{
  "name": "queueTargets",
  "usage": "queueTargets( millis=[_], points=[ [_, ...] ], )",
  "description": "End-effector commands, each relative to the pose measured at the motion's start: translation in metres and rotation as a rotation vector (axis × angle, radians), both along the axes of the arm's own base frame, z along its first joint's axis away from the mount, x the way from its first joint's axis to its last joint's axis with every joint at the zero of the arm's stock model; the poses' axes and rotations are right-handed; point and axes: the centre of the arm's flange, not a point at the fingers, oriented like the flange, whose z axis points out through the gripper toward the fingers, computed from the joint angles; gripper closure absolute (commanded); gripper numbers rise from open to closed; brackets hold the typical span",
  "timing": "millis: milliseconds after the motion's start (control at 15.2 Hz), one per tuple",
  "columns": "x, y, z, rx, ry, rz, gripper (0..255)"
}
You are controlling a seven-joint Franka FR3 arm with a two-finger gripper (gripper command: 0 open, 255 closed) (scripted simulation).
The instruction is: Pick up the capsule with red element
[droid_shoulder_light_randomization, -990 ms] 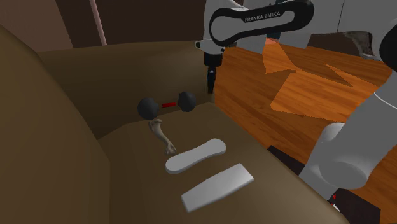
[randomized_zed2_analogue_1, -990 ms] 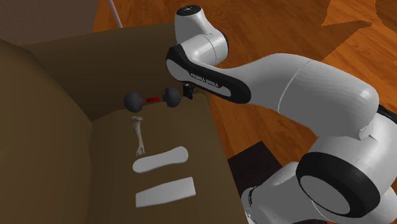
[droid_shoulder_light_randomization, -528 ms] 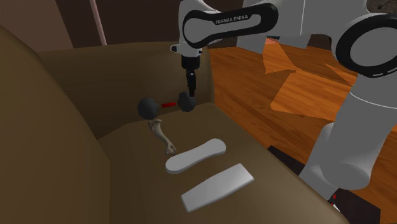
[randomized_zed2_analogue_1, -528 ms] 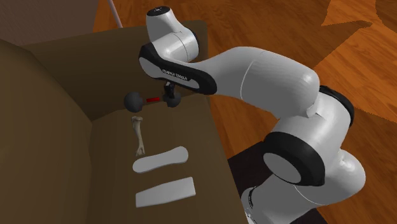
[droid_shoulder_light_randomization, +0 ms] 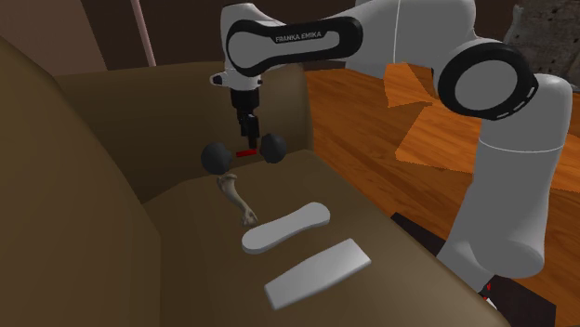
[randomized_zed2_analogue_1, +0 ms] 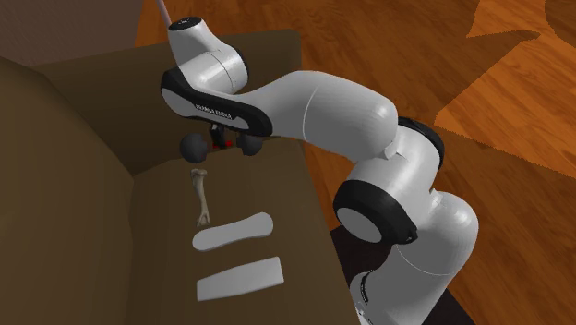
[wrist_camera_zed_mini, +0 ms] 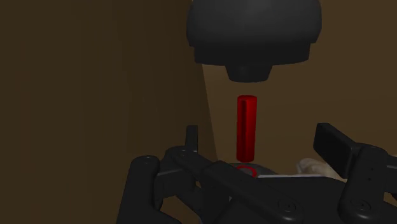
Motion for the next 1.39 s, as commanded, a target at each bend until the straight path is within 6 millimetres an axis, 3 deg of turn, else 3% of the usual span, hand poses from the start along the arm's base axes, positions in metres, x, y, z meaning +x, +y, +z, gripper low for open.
queueTargets(
  millis=[0, 396, 528, 594, 1188, 1320],
  points=[
    [0.002, 0.013, -0.008, 0.003, 0.003, 0.025, 0],
    [0.002, 0.013, -0.043, 0.003, 0.003, 0.025, 0],
    [0.002, 0.013, -0.043, 0.003, 0.003, 0.025, 0],
    [0.003, 0.014, -0.041, 0.003, 0.003, 0.025, 255],
    [0.002, 0.013, -0.043, 0.003, 0.003, 0.025, 255],
    [0.002, 0.013, -0.032, 0.003, 0.003, 0.025, 255]
  ],
)
